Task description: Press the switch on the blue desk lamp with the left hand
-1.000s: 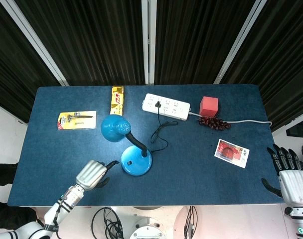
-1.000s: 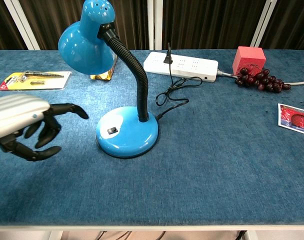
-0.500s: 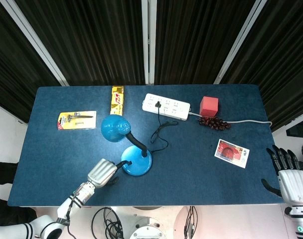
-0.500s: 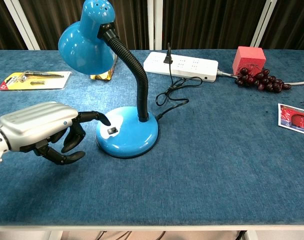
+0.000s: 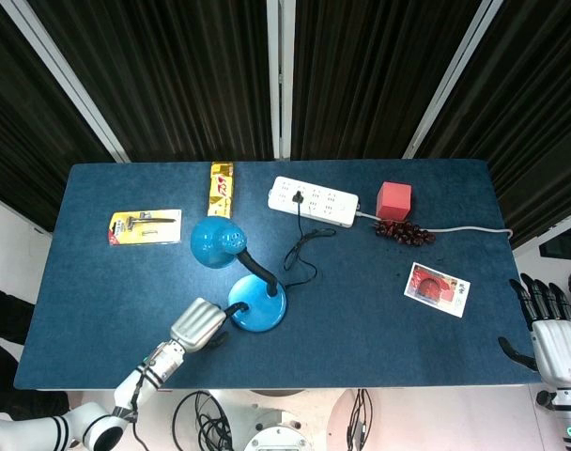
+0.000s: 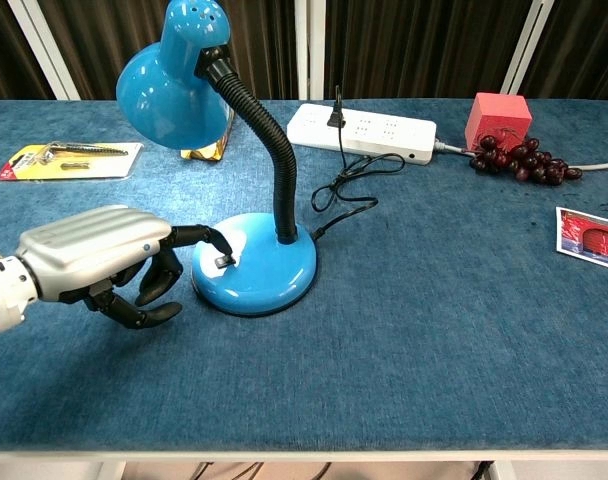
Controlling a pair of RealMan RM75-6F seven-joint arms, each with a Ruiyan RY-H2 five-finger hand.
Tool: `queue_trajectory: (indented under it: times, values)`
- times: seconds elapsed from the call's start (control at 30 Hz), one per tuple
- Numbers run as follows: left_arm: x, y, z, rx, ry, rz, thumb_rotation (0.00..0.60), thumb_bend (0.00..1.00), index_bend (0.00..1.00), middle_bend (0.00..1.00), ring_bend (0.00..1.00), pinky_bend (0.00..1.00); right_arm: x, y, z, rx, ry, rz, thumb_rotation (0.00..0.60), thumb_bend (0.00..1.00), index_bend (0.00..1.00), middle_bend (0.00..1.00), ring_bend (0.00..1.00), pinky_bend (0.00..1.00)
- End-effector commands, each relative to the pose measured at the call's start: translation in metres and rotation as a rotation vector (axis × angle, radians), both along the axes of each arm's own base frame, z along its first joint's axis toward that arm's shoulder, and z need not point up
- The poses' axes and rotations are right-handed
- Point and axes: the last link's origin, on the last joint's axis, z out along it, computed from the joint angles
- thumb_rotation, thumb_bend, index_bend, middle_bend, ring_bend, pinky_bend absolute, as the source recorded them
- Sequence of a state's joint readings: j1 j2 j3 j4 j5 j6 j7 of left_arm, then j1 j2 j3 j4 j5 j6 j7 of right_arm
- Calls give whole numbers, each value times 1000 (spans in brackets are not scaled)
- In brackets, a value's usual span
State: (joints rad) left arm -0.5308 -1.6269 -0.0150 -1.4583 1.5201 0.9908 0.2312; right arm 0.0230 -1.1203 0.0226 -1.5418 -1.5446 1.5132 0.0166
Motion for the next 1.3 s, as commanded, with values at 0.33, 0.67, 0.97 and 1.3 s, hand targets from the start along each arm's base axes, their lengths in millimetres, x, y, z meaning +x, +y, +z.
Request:
queue_trajectory:
  times: [0.33, 0.67, 0.97, 1.3]
  values:
    - [-1, 0, -3, -9, 20, 3, 600, 395, 211, 745, 611, 690, -2, 0, -1, 0, -1, -5, 600, 164, 0, 0, 0, 0]
    - [1, 3, -4, -7, 21, 5, 600, 397, 222, 745, 611, 690, -3, 0, -1, 3, -3, -10, 600, 165, 0, 0, 0, 0]
    - [-4, 5, 39, 157, -20, 4, 600, 391, 207, 744, 611, 690, -1, -1, 3, -13, -6, -3, 600, 167, 0, 0, 0, 0]
    - [-90, -13, 131, 458, 0, 214, 600, 138, 150, 214, 117, 204, -3, -3, 3, -27, -8, -9, 600, 167, 0, 0, 0, 0]
